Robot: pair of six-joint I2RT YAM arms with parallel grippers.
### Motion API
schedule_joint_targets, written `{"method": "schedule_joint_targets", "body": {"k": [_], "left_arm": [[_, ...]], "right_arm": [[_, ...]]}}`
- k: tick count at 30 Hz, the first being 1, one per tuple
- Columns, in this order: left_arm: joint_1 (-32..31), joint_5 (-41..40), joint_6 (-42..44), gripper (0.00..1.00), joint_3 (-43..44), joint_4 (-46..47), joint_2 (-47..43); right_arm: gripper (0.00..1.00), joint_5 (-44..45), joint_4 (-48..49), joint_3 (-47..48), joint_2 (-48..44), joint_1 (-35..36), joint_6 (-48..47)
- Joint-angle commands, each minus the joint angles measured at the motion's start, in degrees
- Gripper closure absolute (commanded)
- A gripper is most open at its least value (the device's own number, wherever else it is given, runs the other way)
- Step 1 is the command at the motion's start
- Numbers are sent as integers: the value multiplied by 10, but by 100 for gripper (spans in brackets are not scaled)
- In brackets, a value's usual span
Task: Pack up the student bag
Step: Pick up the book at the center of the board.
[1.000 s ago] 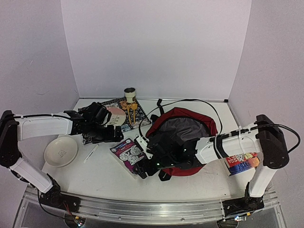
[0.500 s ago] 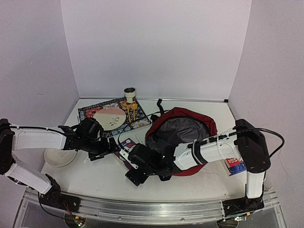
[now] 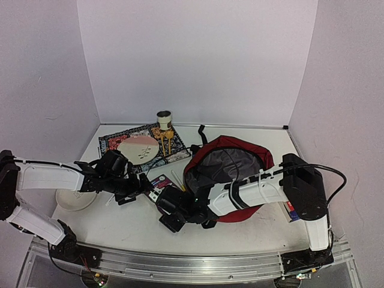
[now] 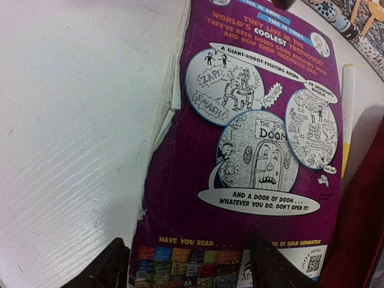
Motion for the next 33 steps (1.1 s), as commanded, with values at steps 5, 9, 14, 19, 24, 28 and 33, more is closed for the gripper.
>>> {"method": "schedule_joint_targets", "body": {"k": [5,9,14,19,24,28,33], "left_arm": [[-1,22,-19,4,-9,33,6],[-1,24,-30,4,-16,37,-1],[-1,23,-54,4,-33,49,-18],[-1,36,-71,4,-42,70,-19],[-2,56,-81,4,-43,95,-2],[-3,59,-87,4,-44,103,6],[-9,76,-101,4,-42,134,20]], "right_arm": [[55,0,-38,10,23,-1,4],[66,-13,-37,3,23,-4,15],[87,-38,-2,-22,0,-13,36],[99,-24,15,-30,-21,-16,42],[100,6,15,-29,-38,-18,32],[100,17,15,-32,-49,-18,20],[100,28,15,-42,-77,-18,13]]}}
